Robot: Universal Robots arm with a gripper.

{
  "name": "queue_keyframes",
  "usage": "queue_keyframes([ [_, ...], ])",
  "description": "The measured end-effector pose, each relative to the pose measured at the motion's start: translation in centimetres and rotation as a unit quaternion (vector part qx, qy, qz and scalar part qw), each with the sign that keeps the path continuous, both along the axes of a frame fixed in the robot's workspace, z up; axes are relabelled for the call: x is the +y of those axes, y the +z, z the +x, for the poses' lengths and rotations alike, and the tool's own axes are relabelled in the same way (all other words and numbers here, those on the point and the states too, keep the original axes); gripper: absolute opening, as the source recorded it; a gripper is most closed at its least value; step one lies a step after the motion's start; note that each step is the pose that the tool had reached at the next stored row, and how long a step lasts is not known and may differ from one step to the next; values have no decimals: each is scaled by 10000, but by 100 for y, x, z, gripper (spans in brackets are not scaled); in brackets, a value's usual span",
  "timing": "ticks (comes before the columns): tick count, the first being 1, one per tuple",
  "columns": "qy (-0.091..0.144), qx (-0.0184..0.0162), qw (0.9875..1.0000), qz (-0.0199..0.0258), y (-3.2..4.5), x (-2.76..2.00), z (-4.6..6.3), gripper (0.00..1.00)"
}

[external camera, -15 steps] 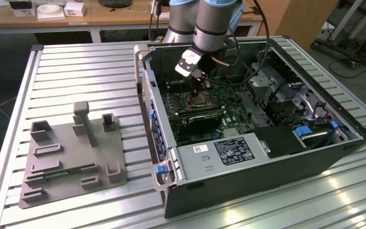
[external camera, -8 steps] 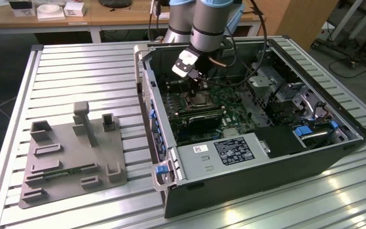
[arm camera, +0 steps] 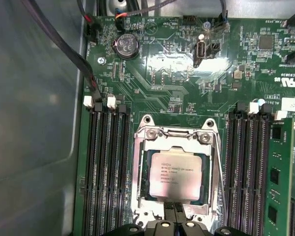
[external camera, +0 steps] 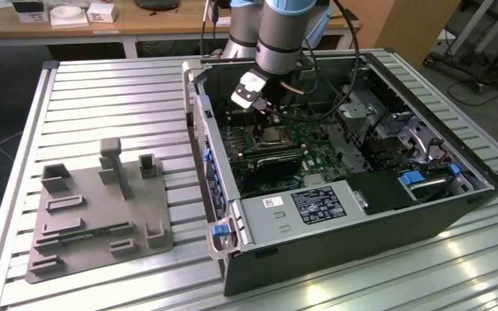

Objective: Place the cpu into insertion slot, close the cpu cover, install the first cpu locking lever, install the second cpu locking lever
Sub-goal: 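Close the cpu cover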

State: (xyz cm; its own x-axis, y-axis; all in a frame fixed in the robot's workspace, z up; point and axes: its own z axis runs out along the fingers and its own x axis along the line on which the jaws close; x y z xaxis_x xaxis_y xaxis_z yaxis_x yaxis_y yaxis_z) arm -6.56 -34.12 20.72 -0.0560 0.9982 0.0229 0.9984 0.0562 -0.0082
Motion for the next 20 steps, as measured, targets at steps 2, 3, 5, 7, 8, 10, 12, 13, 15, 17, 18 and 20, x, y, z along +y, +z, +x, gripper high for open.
queue_keyframes([
  [2,1,0,10000,0,-11,0,-1,10],
  [3,0,0,10000,0,-11,0,-3,10],
  [5,0,0,10000,1,-16,0,-6,10],
  [7,0,0,10000,1,-30,0,-11,10],
  [8,1,0,10000,1,-38,0,-13,10],
  [10,2,0,10000,0,-54,0,-15,10],
  [12,3,0,10000,1,-66,0,-19,10],
  [13,5,0,10000,1,-70,0,-19,10],
  [15,7,1,10000,-1,-74,-1,-20,10],
  [17,7,1,10000,-1,-75,0,-21,10],
  [18,7,-1,10000,0,-75,0,-22,10],
  [20,7,-5,10000,3,-63,0,-22,10],
])
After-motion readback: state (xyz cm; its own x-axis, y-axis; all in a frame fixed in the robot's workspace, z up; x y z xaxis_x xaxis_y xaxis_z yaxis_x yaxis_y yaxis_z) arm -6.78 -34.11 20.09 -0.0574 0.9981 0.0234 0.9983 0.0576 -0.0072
